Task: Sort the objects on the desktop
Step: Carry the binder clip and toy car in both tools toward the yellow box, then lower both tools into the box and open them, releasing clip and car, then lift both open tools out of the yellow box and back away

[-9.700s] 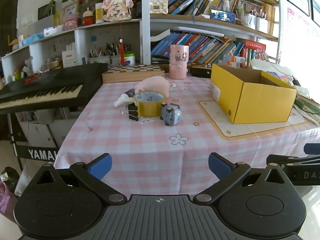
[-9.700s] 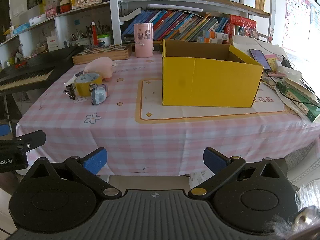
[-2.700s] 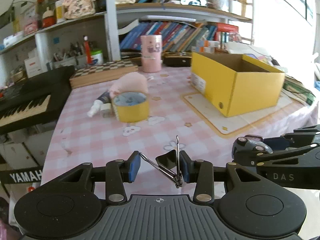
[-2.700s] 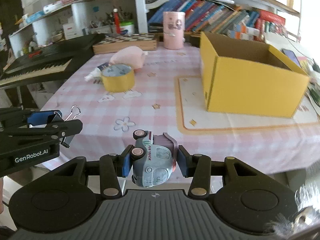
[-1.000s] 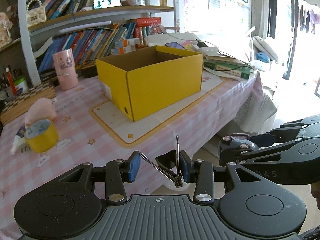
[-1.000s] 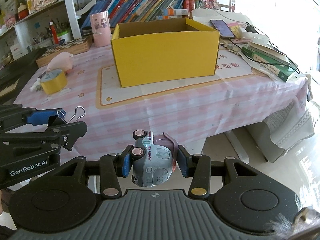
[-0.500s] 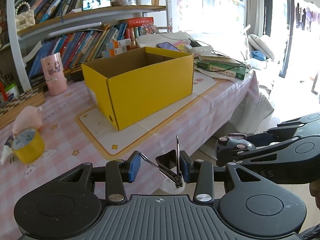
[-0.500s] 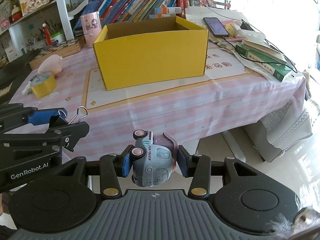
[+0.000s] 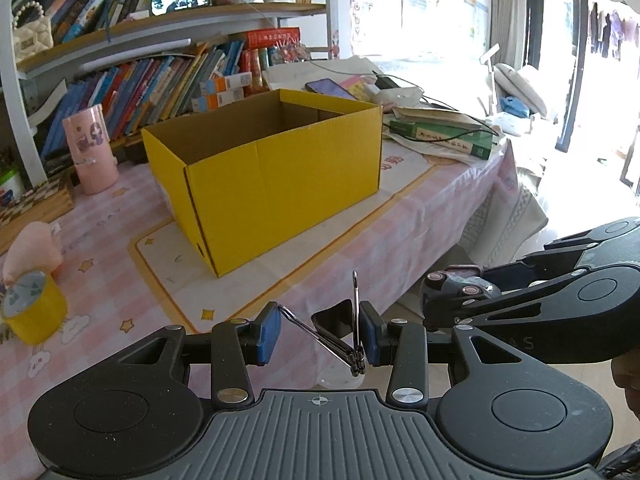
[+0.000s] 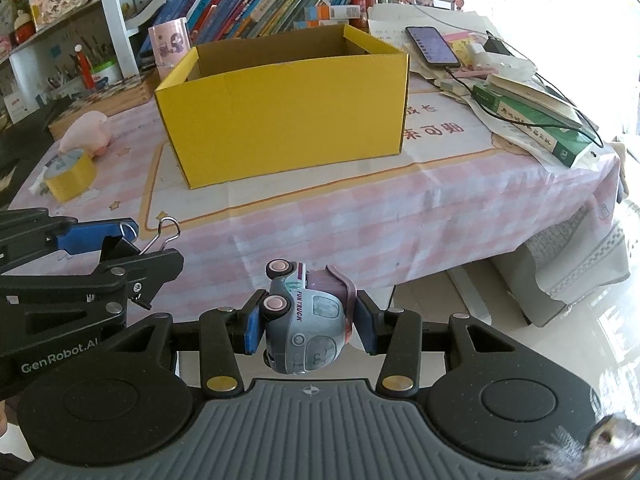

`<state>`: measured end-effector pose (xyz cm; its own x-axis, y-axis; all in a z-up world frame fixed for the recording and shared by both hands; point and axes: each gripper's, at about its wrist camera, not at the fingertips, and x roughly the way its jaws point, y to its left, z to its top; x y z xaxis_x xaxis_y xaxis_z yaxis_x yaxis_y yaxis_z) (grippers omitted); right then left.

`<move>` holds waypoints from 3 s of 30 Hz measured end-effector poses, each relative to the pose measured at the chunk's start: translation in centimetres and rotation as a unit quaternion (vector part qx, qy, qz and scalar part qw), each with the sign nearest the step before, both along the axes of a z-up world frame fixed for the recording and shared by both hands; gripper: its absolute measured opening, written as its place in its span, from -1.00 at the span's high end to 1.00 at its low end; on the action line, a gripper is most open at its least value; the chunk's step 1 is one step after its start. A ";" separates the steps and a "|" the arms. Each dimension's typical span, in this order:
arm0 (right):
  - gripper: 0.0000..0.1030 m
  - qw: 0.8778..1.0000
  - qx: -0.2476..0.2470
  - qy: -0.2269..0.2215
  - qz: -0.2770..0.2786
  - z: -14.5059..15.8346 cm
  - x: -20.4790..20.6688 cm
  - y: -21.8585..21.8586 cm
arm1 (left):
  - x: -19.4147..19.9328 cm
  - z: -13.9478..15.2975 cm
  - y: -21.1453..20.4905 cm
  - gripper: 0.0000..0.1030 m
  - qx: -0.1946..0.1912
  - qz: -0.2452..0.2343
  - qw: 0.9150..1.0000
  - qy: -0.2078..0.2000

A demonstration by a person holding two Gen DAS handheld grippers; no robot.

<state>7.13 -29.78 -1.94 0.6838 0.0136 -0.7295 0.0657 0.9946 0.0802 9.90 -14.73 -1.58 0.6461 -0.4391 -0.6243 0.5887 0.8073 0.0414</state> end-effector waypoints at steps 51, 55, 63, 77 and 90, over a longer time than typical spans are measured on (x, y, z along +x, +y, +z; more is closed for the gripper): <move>0.17 0.951 -0.145 -0.084 0.261 6.1 27.9 -5.7 | 21.5 4.7 -6.6 0.23 0.038 0.147 0.988 -0.018; 0.17 0.922 -0.208 -0.064 0.320 4.8 30.1 -4.5 | 23.2 3.4 -6.9 0.23 0.057 0.145 0.988 0.012; 0.17 0.870 -0.267 0.004 0.413 2.0 32.8 -2.6 | 24.2 1.5 -7.9 0.23 0.107 0.133 0.984 0.053; 0.07 0.867 -0.247 0.036 0.432 0.7 34.1 -2.0 | 24.2 1.5 -8.4 0.12 0.114 0.123 0.985 0.051; -0.01 0.933 -0.124 -0.045 0.336 6.4 31.6 -6.3 | 21.0 5.6 -7.3 -0.59 0.060 0.162 0.985 -0.032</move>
<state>38.71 -36.09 4.49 0.6405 0.2998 -0.7070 -0.5752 0.7973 -0.1830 30.87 -22.05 4.05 0.7793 -0.1296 -0.6131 0.2951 0.9390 0.1767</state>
